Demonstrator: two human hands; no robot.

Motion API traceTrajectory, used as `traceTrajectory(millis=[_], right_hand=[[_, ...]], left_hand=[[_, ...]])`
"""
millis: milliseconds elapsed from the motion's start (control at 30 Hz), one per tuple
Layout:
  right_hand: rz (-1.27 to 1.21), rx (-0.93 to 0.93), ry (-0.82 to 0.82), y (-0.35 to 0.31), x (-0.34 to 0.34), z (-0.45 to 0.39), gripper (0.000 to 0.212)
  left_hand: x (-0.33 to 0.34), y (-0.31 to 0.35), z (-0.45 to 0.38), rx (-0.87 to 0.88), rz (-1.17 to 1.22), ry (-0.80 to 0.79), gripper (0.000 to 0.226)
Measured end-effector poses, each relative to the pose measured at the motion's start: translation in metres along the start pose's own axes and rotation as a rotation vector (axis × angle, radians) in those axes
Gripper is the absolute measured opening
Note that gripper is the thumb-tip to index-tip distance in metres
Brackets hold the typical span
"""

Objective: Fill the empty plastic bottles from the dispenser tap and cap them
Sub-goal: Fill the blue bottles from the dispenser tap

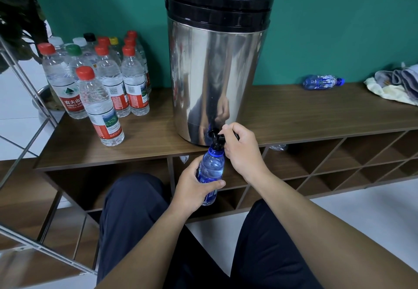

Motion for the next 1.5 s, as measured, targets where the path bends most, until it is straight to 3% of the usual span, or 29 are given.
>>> traceTrajectory(millis=[733,1167,1400,1500], right_hand=[[0.118,-0.051,-0.011,-0.014,-0.007,-0.001,0.036],[0.35,-0.157,0.063,-0.024,-0.013,0.002,0.037],[0.661,-0.349,0.06,-0.049,-0.015,0.003,0.008],[0.672,-0.337,-0.008,-0.049,-0.014,0.005,0.019]], left_hand=[[-0.001,-0.002,-0.003,-0.004,0.002,0.002,0.081],[-0.001,-0.004,-0.003,-0.009,-0.002,0.012,0.081],[-0.002,-0.007,-0.006,-0.013,0.005,0.004,0.08],[0.0,-0.008,-0.007,-0.023,0.003,0.015,0.08]])
Point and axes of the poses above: each hand's wrist, its own z-axis away from the middle knuckle, its own x-axis out of the palm, y = z × x, the point moved 3 cm from there along -z, towards the middle knuckle, and after that the axes turned 10 degrees about z, right-handed, at the moved point
